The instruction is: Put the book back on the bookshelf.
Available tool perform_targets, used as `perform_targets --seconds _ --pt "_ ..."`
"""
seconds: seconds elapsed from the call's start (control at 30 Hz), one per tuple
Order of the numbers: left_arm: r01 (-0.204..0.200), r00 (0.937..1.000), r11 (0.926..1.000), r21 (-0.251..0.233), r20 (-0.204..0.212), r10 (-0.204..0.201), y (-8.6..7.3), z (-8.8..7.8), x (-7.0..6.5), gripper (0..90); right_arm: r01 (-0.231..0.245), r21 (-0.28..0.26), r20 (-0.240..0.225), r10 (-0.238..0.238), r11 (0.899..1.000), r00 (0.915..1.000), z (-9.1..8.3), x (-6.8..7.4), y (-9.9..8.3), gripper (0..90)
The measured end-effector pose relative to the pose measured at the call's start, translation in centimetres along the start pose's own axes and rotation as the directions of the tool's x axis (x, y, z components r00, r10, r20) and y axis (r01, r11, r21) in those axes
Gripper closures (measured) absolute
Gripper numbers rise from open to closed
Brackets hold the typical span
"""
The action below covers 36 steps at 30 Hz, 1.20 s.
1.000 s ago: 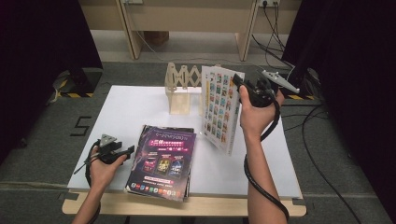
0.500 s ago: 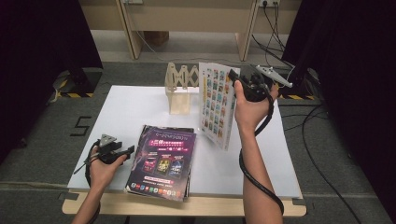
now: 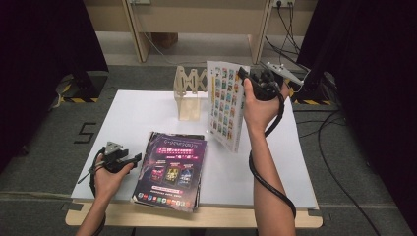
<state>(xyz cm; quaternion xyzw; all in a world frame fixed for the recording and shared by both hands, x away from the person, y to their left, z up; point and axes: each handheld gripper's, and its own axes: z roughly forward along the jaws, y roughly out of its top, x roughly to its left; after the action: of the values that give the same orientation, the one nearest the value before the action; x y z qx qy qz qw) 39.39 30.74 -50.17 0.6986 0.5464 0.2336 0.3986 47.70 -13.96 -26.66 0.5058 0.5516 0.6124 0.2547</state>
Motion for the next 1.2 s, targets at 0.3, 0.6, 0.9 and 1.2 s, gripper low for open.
perform_targets --seconds 0.3,0.6,0.9,1.2 --pt "-0.006 1.0000 1.0000 0.003 0.002 0.006 0.0 0.0 0.0 37.3 -0.012 -0.002 0.011 0.012 1.000 0.9999 1.2 -0.2 0.2 74.5" --pt "-0.004 1.0000 1.0000 0.002 0.004 0.004 0.0 0.0 0.0 37.3 -0.021 -0.014 0.039 0.021 1.000 0.9990 2.1 -0.4 0.8 74.4" --pt "-0.003 1.0000 1.0000 0.005 0.004 0.003 0.0 0.0 0.0 37.3 -0.037 -0.025 0.064 0.039 0.999 0.9972 2.9 -1.1 0.6 74.4" --pt "0.000 1.0000 1.0000 0.004 0.005 0.000 0.0 0.0 0.0 37.3 -0.040 -0.039 0.086 0.043 0.998 0.9954 3.1 -1.2 0.5 74.4"
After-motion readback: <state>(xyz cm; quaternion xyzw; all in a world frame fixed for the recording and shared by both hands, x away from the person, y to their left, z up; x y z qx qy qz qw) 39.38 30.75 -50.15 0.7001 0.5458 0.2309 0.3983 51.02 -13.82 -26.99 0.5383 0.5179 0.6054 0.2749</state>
